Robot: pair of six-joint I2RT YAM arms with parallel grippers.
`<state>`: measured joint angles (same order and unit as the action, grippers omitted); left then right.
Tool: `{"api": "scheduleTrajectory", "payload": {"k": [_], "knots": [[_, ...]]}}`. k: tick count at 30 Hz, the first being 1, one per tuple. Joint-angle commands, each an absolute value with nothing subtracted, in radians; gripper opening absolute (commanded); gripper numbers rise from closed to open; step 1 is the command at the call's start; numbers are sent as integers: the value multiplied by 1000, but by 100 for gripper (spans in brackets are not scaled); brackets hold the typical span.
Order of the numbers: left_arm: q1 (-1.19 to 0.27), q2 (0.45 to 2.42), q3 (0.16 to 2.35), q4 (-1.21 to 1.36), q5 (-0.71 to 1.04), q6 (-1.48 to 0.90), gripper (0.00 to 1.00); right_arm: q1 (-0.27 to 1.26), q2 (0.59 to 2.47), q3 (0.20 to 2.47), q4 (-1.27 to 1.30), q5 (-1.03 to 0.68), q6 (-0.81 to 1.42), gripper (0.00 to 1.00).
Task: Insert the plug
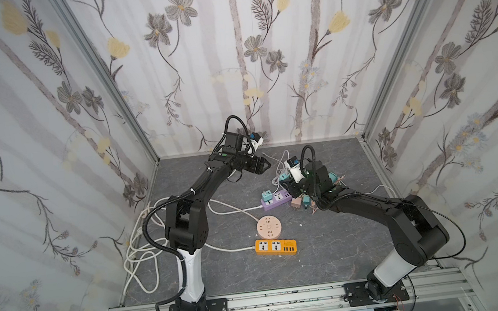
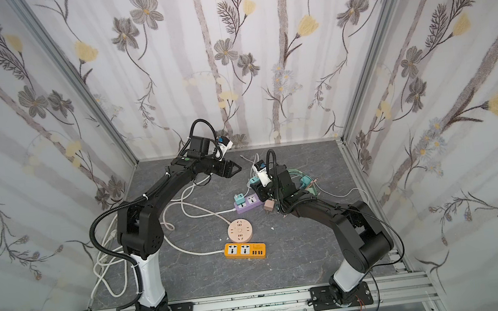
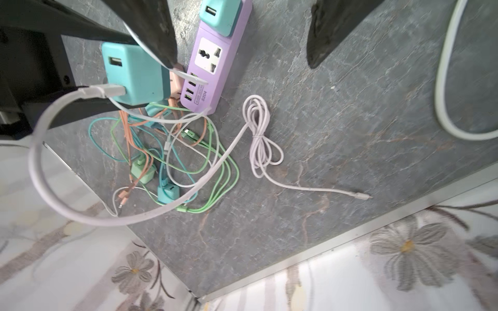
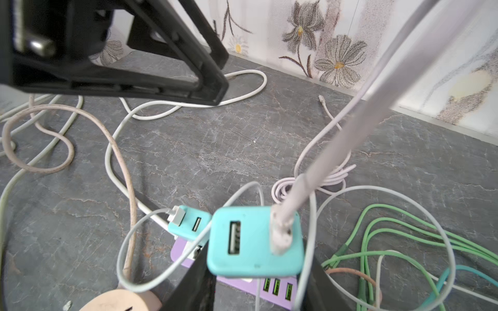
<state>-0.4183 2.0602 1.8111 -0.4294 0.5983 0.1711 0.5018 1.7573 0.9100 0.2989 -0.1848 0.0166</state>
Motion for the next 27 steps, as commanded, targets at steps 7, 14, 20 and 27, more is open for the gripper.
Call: {"api": "scheduleTrajectory", "payload": {"k": [7, 14, 20, 27], "knots": [[-425, 2008, 1447, 93, 1039, 483, 72, 467, 1738, 906, 319, -256, 42, 34], [-432, 2040, 1419, 233, 1120, 411, 70, 452, 1725, 906, 312, -276, 35, 35], [-449, 2055, 1447, 187, 1053, 389, 70, 429, 1665, 905, 327, -287, 51, 35], [-462, 2051, 1447, 221, 973, 385, 69, 346, 1612, 1021, 268, -323, 147, 34]]}}
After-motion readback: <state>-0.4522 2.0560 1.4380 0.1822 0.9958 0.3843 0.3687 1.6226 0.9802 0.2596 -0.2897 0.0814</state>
